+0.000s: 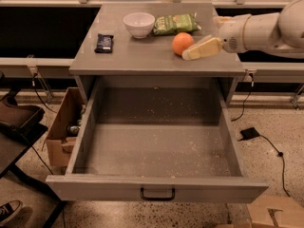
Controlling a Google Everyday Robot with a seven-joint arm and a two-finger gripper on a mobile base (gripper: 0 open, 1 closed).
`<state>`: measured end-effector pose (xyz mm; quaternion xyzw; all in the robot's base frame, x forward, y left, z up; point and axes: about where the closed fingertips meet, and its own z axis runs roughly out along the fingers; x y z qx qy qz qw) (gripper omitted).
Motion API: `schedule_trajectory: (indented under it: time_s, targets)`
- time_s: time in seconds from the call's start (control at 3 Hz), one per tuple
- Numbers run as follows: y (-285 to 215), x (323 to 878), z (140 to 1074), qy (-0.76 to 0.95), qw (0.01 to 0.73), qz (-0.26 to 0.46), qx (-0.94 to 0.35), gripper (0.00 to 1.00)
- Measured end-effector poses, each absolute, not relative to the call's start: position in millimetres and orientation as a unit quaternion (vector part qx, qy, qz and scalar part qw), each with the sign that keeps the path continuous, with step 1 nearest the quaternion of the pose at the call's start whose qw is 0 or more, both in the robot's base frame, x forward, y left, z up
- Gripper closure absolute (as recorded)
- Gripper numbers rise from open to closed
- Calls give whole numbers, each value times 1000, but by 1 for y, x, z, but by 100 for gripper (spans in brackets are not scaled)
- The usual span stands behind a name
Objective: Place orange into top drawer
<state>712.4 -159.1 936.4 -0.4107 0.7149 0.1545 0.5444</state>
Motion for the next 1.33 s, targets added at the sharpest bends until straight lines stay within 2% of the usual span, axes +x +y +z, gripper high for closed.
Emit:
schedule_trajectory:
  time_s: [1.33]
  targets:
    - [-108,818,886,723,547,177,-383,0]
